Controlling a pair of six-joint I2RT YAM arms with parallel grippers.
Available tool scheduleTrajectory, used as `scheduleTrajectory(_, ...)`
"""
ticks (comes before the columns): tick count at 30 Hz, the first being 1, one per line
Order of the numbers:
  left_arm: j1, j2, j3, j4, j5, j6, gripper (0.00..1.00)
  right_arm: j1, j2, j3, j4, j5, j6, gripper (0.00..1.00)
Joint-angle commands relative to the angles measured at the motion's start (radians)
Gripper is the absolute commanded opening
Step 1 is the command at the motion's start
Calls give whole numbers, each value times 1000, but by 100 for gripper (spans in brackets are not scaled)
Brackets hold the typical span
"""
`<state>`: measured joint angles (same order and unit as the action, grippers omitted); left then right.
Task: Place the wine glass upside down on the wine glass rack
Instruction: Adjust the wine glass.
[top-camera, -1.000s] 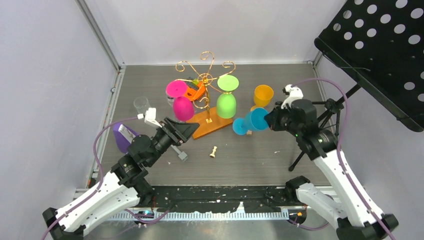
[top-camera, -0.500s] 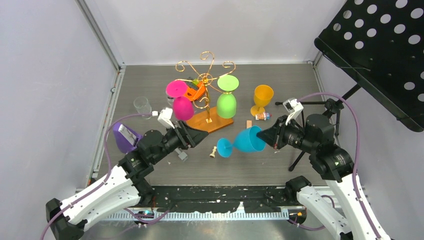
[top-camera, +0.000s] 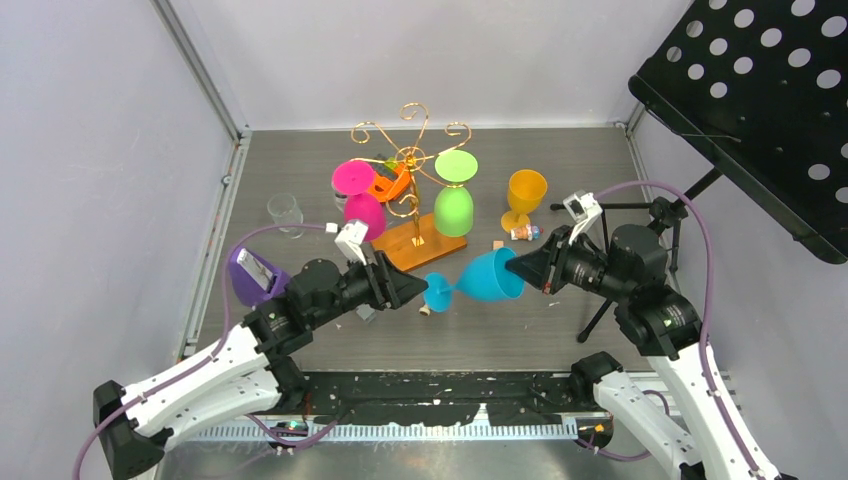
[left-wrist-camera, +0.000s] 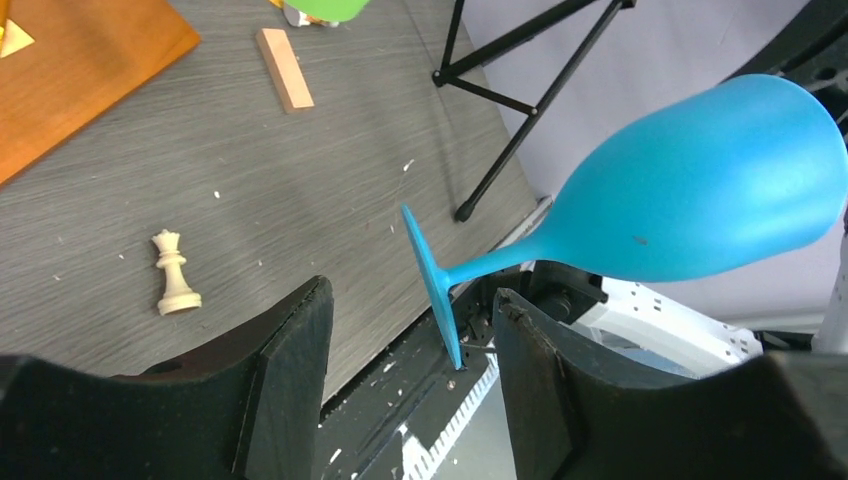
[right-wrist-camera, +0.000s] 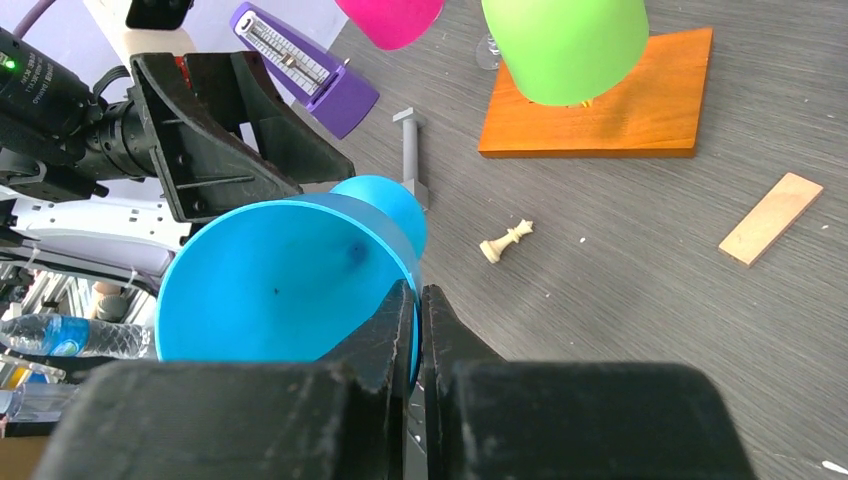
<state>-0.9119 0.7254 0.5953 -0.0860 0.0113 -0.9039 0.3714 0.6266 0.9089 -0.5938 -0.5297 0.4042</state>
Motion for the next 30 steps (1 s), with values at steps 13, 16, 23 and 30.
scheduleTrajectory(13, -44, 63, 69, -11, 82, 37, 36, 5, -37, -27, 139, -32, 55, 6)
scheduleTrajectory(16, -45, 64, 71, -11, 81, 38, 18, 5, -48, -31, 150, -38, 57, 6)
scheduleTrajectory(23, -45, 29, 61, -66, 6, 23, 0, 3, -64, -45, 148, -34, 27, 12)
scheduleTrajectory(30, -45, 9, 116, -320, -43, 128, 0, 4, -76, -32, 103, 62, -25, 49)
